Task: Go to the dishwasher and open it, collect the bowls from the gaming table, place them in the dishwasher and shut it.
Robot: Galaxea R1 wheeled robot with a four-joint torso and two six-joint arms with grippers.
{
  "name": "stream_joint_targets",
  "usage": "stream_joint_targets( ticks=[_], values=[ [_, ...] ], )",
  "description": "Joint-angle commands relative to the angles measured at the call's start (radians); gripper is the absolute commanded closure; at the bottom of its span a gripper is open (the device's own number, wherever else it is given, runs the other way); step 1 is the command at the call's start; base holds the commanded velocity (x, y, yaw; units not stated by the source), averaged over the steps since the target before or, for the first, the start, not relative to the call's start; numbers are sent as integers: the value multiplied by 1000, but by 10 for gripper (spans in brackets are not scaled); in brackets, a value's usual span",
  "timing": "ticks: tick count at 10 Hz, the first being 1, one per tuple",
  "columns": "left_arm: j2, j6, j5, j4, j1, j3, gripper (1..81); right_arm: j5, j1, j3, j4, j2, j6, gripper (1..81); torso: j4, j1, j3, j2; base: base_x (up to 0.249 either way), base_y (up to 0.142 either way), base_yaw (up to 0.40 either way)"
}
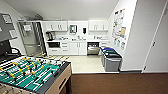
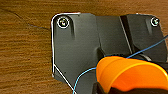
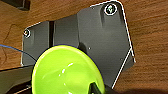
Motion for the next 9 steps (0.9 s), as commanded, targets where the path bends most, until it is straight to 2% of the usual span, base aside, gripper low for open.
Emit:
stream_joint_targets(
  ticks=[1,5,7,9],
  values=[
    [1,9,56,8,-45,-2,811,-49,42,-1,-7,-13,-3,811,0,0,0,0,190,0,0],
    [-1,7,53,-4,-43,3,811,-47,43,-1,-13,-16,-5,811,0,-1,0,0,191,0,0],
    [2,7,18,-6,-33,4,811,-50,45,-1,-14,-10,-5,811,0,0,0,0,191,0,0],
    [1,7,18,-6,-31,4,811,-49,45,-1,-14,-9,-6,811,0,0,0,0,191,0,0]
  ],
)
